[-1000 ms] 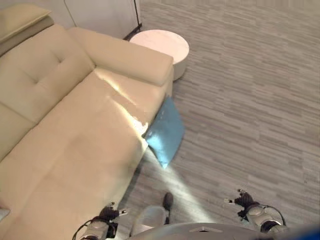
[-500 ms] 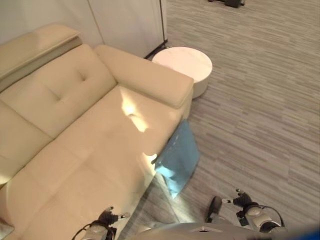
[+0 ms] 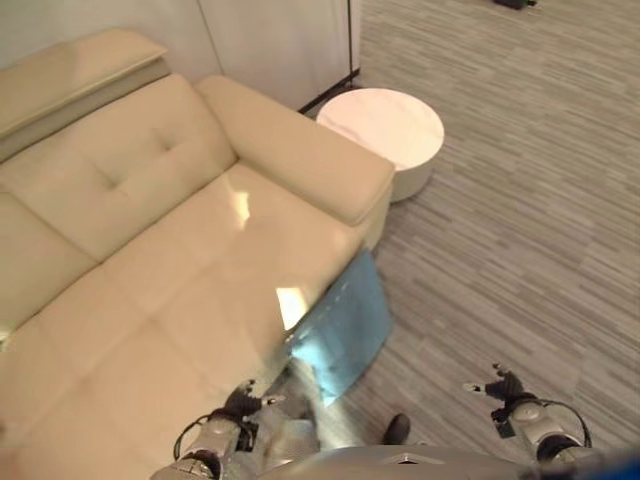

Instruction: Pick up all the scattered cushions and arrange them neatly on the sofa.

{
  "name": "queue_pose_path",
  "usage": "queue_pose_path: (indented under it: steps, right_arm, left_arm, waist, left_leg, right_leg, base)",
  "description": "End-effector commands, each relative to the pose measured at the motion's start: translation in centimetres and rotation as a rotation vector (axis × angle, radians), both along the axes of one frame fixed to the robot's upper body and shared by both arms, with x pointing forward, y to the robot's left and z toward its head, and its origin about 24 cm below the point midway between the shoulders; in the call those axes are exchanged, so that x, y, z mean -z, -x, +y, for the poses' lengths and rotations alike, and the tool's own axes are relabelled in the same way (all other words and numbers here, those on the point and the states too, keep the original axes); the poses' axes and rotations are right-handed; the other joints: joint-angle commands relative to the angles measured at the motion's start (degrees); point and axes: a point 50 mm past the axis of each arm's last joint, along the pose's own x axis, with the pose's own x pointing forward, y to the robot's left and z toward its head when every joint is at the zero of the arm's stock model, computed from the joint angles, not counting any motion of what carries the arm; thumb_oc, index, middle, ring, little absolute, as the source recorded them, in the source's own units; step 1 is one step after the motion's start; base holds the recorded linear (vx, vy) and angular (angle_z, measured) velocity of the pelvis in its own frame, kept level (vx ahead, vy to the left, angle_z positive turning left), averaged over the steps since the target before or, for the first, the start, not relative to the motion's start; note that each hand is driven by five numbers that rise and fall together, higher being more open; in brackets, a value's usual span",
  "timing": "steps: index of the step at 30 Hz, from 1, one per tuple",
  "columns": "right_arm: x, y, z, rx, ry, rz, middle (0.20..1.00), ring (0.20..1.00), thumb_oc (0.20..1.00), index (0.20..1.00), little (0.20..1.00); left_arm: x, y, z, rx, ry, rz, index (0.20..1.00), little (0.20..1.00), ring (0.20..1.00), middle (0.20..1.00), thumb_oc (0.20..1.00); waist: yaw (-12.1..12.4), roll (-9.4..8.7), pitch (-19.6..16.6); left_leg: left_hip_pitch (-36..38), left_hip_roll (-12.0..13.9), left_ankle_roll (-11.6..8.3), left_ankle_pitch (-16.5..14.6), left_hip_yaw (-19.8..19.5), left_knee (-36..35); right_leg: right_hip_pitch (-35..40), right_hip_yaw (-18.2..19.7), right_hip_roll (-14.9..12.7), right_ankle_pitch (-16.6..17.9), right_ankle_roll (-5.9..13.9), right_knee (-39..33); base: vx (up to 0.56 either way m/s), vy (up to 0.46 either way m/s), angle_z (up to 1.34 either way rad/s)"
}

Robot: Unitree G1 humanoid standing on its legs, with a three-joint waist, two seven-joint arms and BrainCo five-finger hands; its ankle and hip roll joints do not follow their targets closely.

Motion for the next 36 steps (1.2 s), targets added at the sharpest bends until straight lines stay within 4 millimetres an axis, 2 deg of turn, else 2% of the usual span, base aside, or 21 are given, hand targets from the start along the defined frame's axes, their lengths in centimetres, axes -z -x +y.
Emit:
queue_pose_path:
  steps: [1,4,6,8,9,10,12,13,16,18,20,22,24,26,27,28,30,33,34,35,36]
  right_arm:
    - [-0.5,-0.8,-0.7,0.012,0.020,-0.029,1.000,1.000,1.000,1.000,1.000]
    - [-0.5,-0.9,-0.6,-0.001,0.026,-0.021,1.000,1.000,1.000,1.000,1.000]
    - [-0.6,-1.5,-0.1,-0.010,0.010,-0.036,1.000,1.000,1.000,1.000,1.000]
    - [-0.7,-1.9,0.4,-0.018,-0.009,-0.052,1.000,1.000,1.000,1.000,1.000]
    - [-0.7,-1.9,0.4,-0.018,-0.009,-0.052,1.000,1.000,1.000,1.000,1.000]
    - [-0.8,-2.1,0.6,-0.025,-0.012,-0.061,1.000,1.000,1.000,1.000,1.000]
    - [-0.9,-2.5,0.7,-0.025,-0.017,-0.076,1.000,1.000,1.000,1.000,1.000]
    - [-0.9,-2.4,0.7,-0.027,-0.016,-0.071,1.000,1.000,1.000,1.000,1.000]
    - [-0.6,-2.0,1.0,-0.049,-0.021,-0.049,1.000,1.000,1.000,1.000,1.000]
    - [-0.7,-2.1,1.0,-0.069,-0.010,-0.058,1.000,1.000,1.000,1.000,1.000]
    - [-1.1,-2.7,0.6,-0.068,0.005,-0.086,1.000,1.000,1.000,1.000,1.000]
    - [-1.3,-2.8,0.4,-0.067,0.012,-0.095,1.000,1.000,1.000,1.000,1.000]
    - [-1.6,-2.8,-0.6,-0.033,0.034,-0.102,1.000,1.000,1.000,1.000,1.000]
    - [-1.4,-2.5,-0.7,-0.017,0.024,-0.087,1.000,1.000,1.000,1.000,1.000]
    - [-1.3,-2.2,-0.8,-0.008,0.025,-0.082,1.000,1.000,1.000,1.000,1.000]
    - [-1.0,-1.8,-0.5,-0.014,0.018,-0.061,1.000,1.000,1.000,1.000,1.000]
    - [-0.9,-1.8,-0.3,-0.015,0.013,-0.058,1.000,1.000,1.000,1.000,1.000]
    - [-1.0,-2.4,0.1,-0.034,0.010,-0.069,1.000,1.000,1.000,1.000,1.000]
    - [-1.1,-2.5,0.3,-0.038,0.004,-0.078,1.000,1.000,1.000,1.000,1.000]
    - [-1.1,-2.7,0.6,-0.036,-0.009,-0.087,1.000,1.000,1.000,1.000,1.000]
    - [-1.1,-2.7,0.6,-0.035,-0.011,-0.089,1.000,1.000,1.000,1.000,1.000]
  left_arm:
    - [-0.4,0.0,1.5,0.002,-0.044,-0.007,1.000,1.000,1.000,1.000,1.000]
    - [-0.5,0.0,1.7,-0.004,-0.046,-0.010,1.000,1.000,1.000,1.000,1.000]
    - [-0.7,-0.3,2.0,-0.011,-0.052,-0.020,1.000,1.000,1.000,1.000,1.000]
    - [-0.6,0.1,2.1,-0.024,-0.049,-0.014,1.000,1.000,1.000,1.000,1.000]
    - [-0.5,0.1,2.1,-0.024,-0.049,-0.014,1.000,1.000,1.000,1.000,1.000]
    - [-0.5,0.3,2.1,-0.027,-0.050,-0.010,1.000,1.000,1.000,1.000,1.000]
    - [-0.3,0.7,2.0,-0.030,-0.055,0.003,1.000,1.000,1.000,1.000,1.000]
    - [-0.2,0.9,2.0,-0.031,-0.056,0.009,1.000,1.000,1.000,1.000,1.000]
    - [-0.1,1.5,2.2,-0.037,-0.066,0.026,1.000,1.000,1.000,1.000,1.000]
    - [-0.2,1.1,2.0,-0.050,-0.057,0.008,1.000,1.000,1.000,1.000,1.000]
    - [-0.3,0.3,1.7,-0.051,-0.049,-0.015,1.000,1.000,1.000,1.000,1.000]
    - [-0.4,-0.2,1.4,-0.049,-0.040,-0.032,1.000,1.000,1.000,1.000,1.000]
    - [-1.0,-2.7,-0.2,0.020,-0.010,-0.093,1.000,1.000,1.000,1.000,1.000]
    - [-0.9,-2.6,-0.5,0.045,-0.005,-0.085,1.000,1.000,1.000,1.000,1.000]
    - [-0.8,-2.6,-0.6,0.053,-0.003,-0.080,1.000,1.000,1.000,1.000,1.000]
    - [-0.8,-2.5,-0.6,0.061,-0.003,-0.075,1.000,1.000,1.000,1.000,1.000]
    - [-0.9,-2.6,-0.5,0.055,-0.001,-0.081,1.000,1.000,1.000,1.000,1.000]
    - [-1.0,-2.4,0.4,0.050,-0.023,-0.075,1.000,1.000,1.000,1.000,1.000]
    - [-1.2,-2.7,0.7,0.047,-0.028,-0.084,1.000,1.000,1.000,1.000,1.000]
    - [-1.3,-2.8,0.9,0.041,-0.033,-0.091,1.000,1.000,1.000,1.000,1.000]
    - [-1.3,-2.8,0.9,0.042,-0.034,-0.093,1.000,1.000,1.000,1.000,1.000]
  waist:
    - [2.2,-0.82,-1.5]
    - [3.0,-0.42,-1.4]
    - [3.0,0.33,-0.7]
    - [3.5,0.44,-0.9]
    - [3.4,0.48,-0.9]
    - [3.6,0.60,-0.9]
    - [2.9,0.59,-0.9]
    - [2.6,0.45,-1.0]
    - [2.8,-1.22,-2.0]
    - [3.4,-1.02,-2.7]
    - [3.2,-0.92,-2.3]
    - [3.0,-1.01,-2.1]
    - [0.9,-2.09,-0.9]
    - [0.2,-2.03,-0.9]
    - [-0.4,-1.83,-1.1]
    - [0.8,-2.01,-0.8]
    - [0.8,-2.10,-0.8]
    - [2.1,-2.40,-0.4]
    - [2.1,-2.31,0.1]
    - [1.4,-2.01,0.3]
    - [1.1,-1.83,0.3]
  left_leg:
    - [2.1,-0.5,-2.23,-0.8,-4.6,-0.7]
    - [3.2,-1.6,-0.99,-1.1,-5.2,-2.0]
    - [3.5,-2.2,0.22,-0.9,-7.7,-2.1]
    - [4.1,-2.7,0.34,-1.5,-10.1,-2.2]
    - [4.2,-2.7,0.32,-1.5,-10.1,-2.2]
    - [4.1,-2.5,0.14,-1.7,-10.7,-2.1]
    - [4.8,-1.5,-1.03,-3.0,-14.4,-1.9]
    - [5.2,-1.0,-1.55,-3.3,-15.2,-2.1]
    - [5.2,1.5,-3.99,-1.8,-17.8,-4.1]
    - [4.4,4.6,-6.47,1.3,-21.0,-7.2]
    - [2.3,5.9,-7.68,3.6,-22.5,-7.3]
    - [1.0,6.5,-8.12,4.7,-21.6,-7.2]
    - [-2.8,7.6,-5.76,4.3,-4.9,-0.9]
    - [-1.3,6.0,-4.83,0.0,-1.5,2.9]
    - [-0.7,5.9,-4.80,-0.1,0.4,2.6]
    - [-0.1,1.6,-3.38,-2.5,-3.0,2.0]
    - [0.1,1.0,-3.15,-2.5,-3.6,1.9]
    - [0.8,-1.7,-0.96,-2.0,-5.6,0.6]
    - [1.0,-1.9,-0.69,-1.9,-6.6,0.7]
    - [1.8,-2.4,-0.20,-1.5,-8.7,-0.5]
    - [2.2,-2.5,-0.17,-1.4,-9.6,-1.0]
  right_leg:
    - [0.1,1.6,-0.7,-3.2,6.05,4.3]
    - [-1.7,1.2,-2.4,-3.7,6.99,10.7]
    - [-5.8,5.5,-3.2,-3.3,8.27,19.1]
    - [-5.7,9.7,-3.6,-3.4,7.92,15.4]
    - [-5.6,9.6,-3.6,-3.4,7.91,15.3]
    - [-6.0,10.5,-4.7,-2.5,7.88,13.6]
    - [-8.2,16.4,-8.4,2.0,9.00,7.1]
    - [-7.9,16.9,-8.7,2.7,9.42,6.4]
    - [-5.0,14.6,-7.8,2.5,10.37,4.2]
    - [-4.0,12.7,-5.1,0.3,9.62,4.3]
    - [-3.1,10.5,-3.4,-1.3,8.93,3.8]
    - [-2.5,9.2,-2.8,-1.8,8.59,3.0]
    - [0.3,2.8,-2.2,-2.2,7.29,0.0]
    - [1.0,1.4,-1.5,-3.6,6.44,0.6]
    - [1.1,0.0,-1.6,-4.0,6.39,1.1]
    - [0.9,-0.1,-1.9,-3.6,6.48,3.6]
    - [0.8,-0.4,-2.4,-3.4,6.63,4.7]
    - [-2.3,-1.0,-5.5,-3.3,7.45,13.9]
    - [-3.3,0.6,-5.6,-3.5,7.51,16.3]
    - [-5.4,6.2,-4.1,-3.9,7.51,17.9]
    - [-5.8,8.4,-3.4,-4.1,7.46,17.0]
  base:
    - [0.02,0.115,0.18]
    - [0.01,0.109,0.18]
    - [0.05,0.095,0.15]
    - [0.12,-0.057,0.12]
    - [0.11,-0.119,0.77]
    - [0.11,-0.156,1.08]
    - [0.21,-0.313,0.76]
    - [0.18,-0.332,0.75]
    - [0.16,-0.393,1.18]
    - [0.12,-0.398,0.91]
    - [0.04,-0.348,0.98]
    - [-0.03,-0.239,0.96]
    - [-0.12,-0.269,1.26]
    - [-0.02,-0.086,1.61]
    - [0.09,0.099,0.86]
    - [0.06,0.136,0.53]
    - [0.05,0.136,0.31]
    - [0.01,0.207,0.11]
    - [-0.02,0.171,0.41]
    - [0.06,0.059,0.76]
    - [0.13,-0.003,0.87]
